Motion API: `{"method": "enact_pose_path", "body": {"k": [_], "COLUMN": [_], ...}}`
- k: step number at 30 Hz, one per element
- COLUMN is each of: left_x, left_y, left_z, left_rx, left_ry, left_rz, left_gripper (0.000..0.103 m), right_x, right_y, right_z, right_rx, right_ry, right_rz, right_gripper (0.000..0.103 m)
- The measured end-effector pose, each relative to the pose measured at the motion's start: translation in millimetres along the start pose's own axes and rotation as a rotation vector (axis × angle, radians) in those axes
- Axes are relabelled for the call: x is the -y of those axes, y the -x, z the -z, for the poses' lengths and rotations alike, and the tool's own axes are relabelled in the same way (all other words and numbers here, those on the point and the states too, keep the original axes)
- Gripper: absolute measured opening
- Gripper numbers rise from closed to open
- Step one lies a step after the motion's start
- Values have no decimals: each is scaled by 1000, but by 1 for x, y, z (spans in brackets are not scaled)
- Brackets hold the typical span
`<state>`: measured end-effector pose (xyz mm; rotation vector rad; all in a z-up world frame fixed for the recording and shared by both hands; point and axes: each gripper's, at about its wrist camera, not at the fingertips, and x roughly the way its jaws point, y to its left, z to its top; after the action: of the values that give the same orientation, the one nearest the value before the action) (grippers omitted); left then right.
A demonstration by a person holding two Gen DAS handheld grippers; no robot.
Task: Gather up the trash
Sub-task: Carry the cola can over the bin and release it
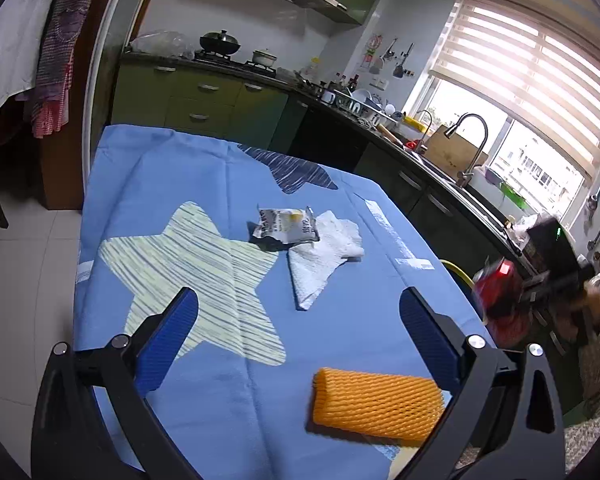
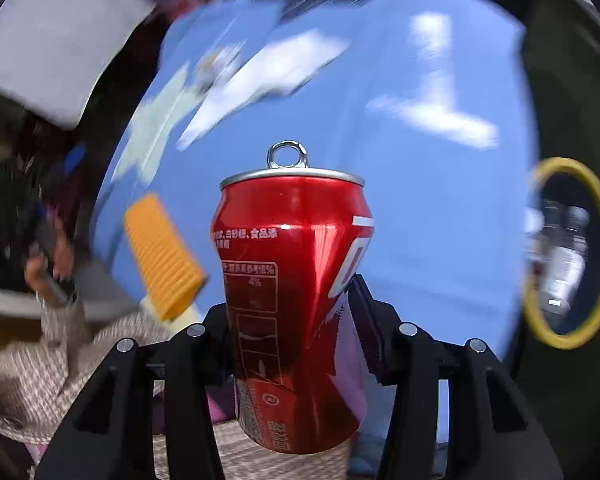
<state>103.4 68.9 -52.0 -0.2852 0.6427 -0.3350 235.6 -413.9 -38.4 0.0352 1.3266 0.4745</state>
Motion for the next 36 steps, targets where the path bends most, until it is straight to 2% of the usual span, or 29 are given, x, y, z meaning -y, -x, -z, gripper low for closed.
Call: {"method": "enact_pose_path", "body": {"k": [3, 6, 11, 14, 22, 23, 24, 30, 36], "left_x": [5, 10, 16, 19, 26, 28, 29, 37, 48], "left_y": [-3, -8, -15, -17, -29, -30, -30, -25, -29], "left_z": [1, 1, 0, -2, -3, -3, -2, -2, 1], "left_rx": [-5, -14, -33, -36, -61, -64, -66, -62, -94], "left_ry": [-7, -12, -24, -29, -39, -45, -50, -77, -96], "left_rz": [4, 4, -9, -20, -18, -19, -20, -14, 1], "left_gripper": [96, 96, 96, 96, 96, 96, 96, 96, 96], "right_x": [55, 124, 205, 230, 246, 247, 248, 232, 199], "right_y": [26, 37, 16, -1, -40, -42, -41, -15, 13], "right_z": [-13, -16, -14, -14, -33, -36, -37, -26, 17], "right_rx": [62, 98, 44, 10, -25, -23, -9, 81, 191], "right_ry": [-101, -235, -370, -406, -397, -400, -406, -429, -421], "right_rz": [88, 211, 307, 303, 273, 264, 263, 225, 121], "right_gripper": [49, 49, 49, 49, 51, 61, 71, 72, 76]}}
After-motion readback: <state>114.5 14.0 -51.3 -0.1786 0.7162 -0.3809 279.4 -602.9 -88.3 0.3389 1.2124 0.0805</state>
